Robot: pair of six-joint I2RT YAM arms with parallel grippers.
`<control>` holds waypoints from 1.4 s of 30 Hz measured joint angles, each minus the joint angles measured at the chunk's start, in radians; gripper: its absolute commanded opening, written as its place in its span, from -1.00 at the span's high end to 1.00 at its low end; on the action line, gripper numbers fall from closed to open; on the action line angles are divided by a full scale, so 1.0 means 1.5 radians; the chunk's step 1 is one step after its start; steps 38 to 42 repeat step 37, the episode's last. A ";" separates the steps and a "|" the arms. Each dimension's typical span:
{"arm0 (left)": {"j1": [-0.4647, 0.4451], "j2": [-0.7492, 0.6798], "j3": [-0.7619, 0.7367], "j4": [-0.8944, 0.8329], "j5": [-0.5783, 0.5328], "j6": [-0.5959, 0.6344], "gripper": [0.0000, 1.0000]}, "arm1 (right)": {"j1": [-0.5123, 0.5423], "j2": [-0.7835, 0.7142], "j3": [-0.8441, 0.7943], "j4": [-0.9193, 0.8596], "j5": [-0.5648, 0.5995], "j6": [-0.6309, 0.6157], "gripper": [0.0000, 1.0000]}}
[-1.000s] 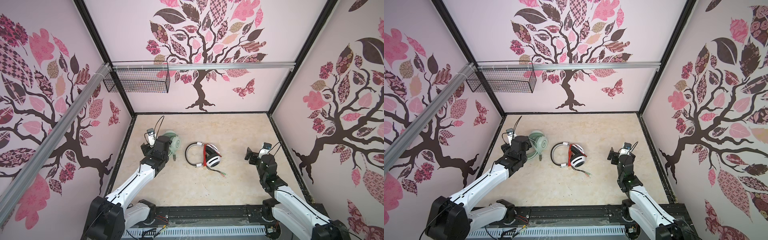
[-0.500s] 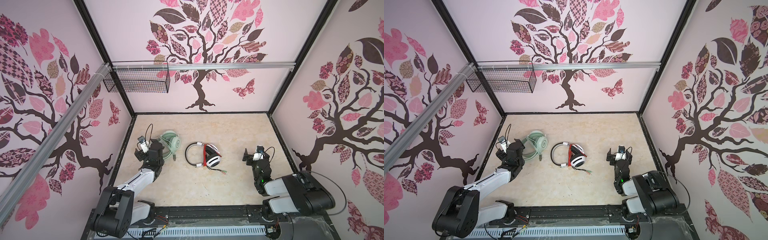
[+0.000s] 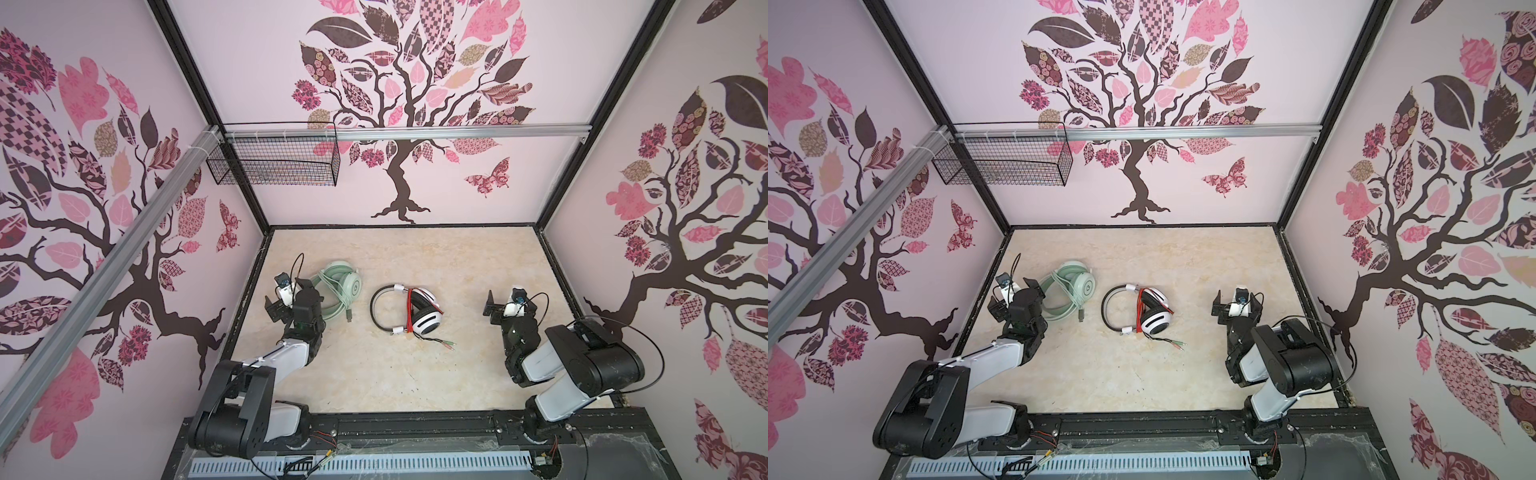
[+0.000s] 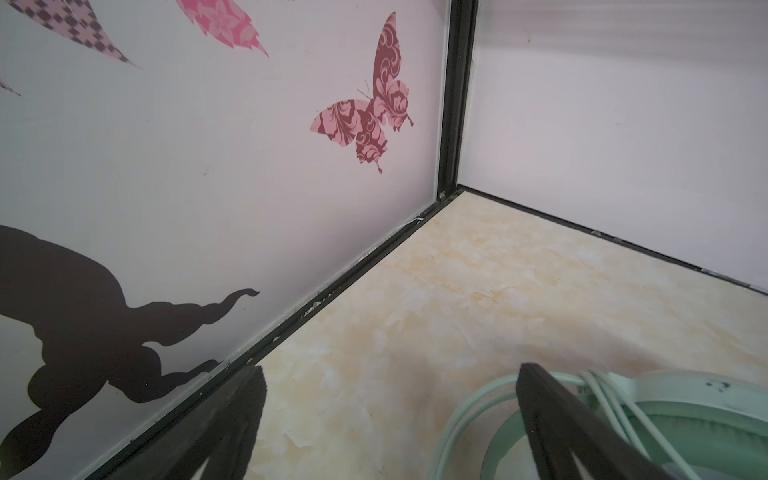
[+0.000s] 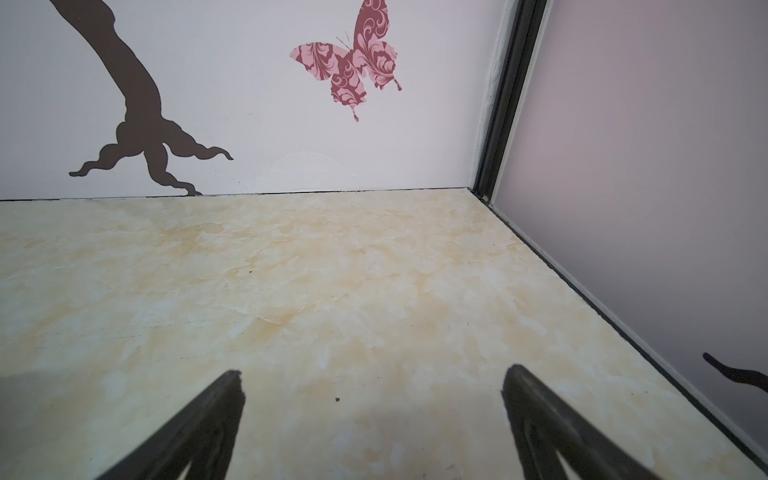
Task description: Wrap the headphones
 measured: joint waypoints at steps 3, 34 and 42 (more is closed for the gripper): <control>0.019 0.036 -0.016 0.028 -0.002 -0.010 -0.94 | -0.004 -0.001 0.014 -0.021 0.008 0.007 -0.99; 0.101 0.150 -0.016 0.140 0.409 0.072 -0.94 | -0.056 -0.014 0.097 -0.199 -0.056 0.043 -0.99; 0.101 0.150 -0.016 0.140 0.411 0.072 -0.94 | -0.065 -0.014 0.102 -0.201 -0.067 0.045 -0.99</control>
